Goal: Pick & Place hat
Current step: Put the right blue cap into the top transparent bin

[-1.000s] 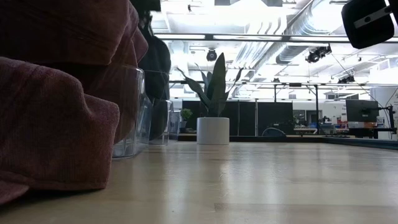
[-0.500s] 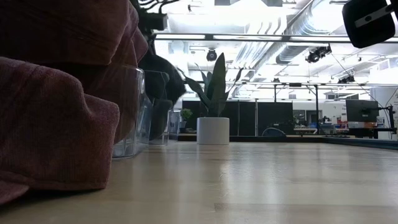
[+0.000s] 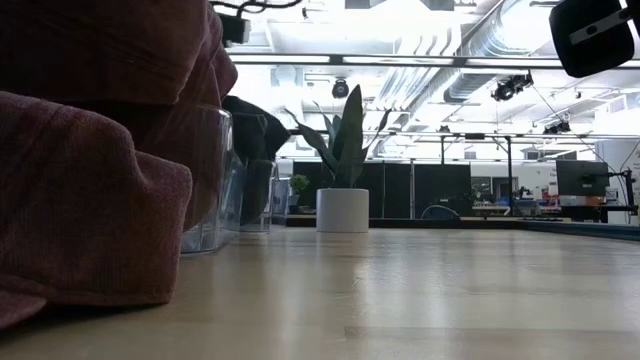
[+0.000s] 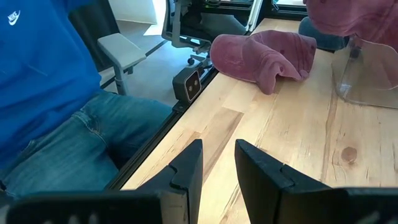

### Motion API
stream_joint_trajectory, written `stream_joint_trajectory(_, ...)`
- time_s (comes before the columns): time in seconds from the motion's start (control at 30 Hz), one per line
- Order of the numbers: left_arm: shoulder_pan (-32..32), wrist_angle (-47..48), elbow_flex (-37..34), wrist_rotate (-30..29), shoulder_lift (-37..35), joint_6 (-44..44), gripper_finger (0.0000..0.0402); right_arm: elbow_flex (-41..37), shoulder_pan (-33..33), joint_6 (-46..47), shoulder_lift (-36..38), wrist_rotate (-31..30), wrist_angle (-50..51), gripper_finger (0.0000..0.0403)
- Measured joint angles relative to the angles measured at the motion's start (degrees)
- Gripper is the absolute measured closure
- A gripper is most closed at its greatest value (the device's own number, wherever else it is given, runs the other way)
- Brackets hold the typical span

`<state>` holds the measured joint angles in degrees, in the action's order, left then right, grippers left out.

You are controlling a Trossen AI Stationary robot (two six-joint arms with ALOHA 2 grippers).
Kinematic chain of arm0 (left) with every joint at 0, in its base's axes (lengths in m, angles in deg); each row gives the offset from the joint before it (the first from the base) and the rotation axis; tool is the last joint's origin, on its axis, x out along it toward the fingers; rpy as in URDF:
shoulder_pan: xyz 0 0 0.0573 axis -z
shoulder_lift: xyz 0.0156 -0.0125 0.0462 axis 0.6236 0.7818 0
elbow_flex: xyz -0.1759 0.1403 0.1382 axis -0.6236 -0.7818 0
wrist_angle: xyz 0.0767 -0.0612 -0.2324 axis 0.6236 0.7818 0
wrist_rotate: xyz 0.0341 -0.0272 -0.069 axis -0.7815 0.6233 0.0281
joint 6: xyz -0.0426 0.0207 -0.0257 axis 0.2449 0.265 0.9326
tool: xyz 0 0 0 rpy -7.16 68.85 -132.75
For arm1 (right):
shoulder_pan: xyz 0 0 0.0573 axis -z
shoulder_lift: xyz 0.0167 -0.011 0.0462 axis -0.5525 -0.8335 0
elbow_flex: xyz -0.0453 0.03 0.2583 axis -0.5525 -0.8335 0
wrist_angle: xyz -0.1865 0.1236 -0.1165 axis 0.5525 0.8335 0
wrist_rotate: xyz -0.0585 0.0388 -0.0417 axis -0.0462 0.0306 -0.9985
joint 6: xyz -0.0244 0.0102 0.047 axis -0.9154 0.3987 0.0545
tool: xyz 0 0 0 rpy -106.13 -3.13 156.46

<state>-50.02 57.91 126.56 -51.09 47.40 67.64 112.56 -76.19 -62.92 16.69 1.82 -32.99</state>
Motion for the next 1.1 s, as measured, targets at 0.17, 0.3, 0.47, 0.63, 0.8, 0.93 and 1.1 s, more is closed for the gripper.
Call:
stream_joint_trajectory(0.17, -0.2, 6.4, 0.0, 2.0, 0.0, 11.7, 0.0396, 0.0, 0.0, 0.0, 0.0, 0.0, 0.0, 0.0313)
stream_joint_trajectory(0.3, -0.1, 9.5, 0.0, 5.2, 0.0, 19.3, 0.0394, 0.0, 0.0, -0.6, 0.0, 0.0, 0.0, 0.0313)
stream_joint_trajectory(0.47, -0.1, 9.7, 0.0, 19.6, 0.0, 23.3, 0.0389, 0.0, 0.0, -1.5, 0.0, 0.0, 0.0, 0.0313)
stream_joint_trajectory(0.63, -0.1, 6.0, 0.0, 28.5, 0.0, 23.0, 0.0382, 0.0, 0.0, -1.5, 0.0, 0.0, 0.0, 0.0313)
stream_joint_trajectory(0.8, -0.2, 3.5, 0.0, 29.2, -1.0, 23.0, 0.0327, 0.0, 0.0, -1.6, 0.0, 0.0, 0.0, 0.0313)
stream_joint_trajectory(0.93, -0.2, 3.7, 0.6, 29.2, -0.9, 22.9, 0.0263, 0.0, 0.0, -1.6, 0.0, -0.1, 0.0, 0.0313)
stream_joint_trajectory(1.1, -0.2, 5.5, 4.4, 30.4, -1.1, 19.7, 0.0210, 0.0, 0.0, -2.8, 0.0, -0.4, 0.0, 0.0313)
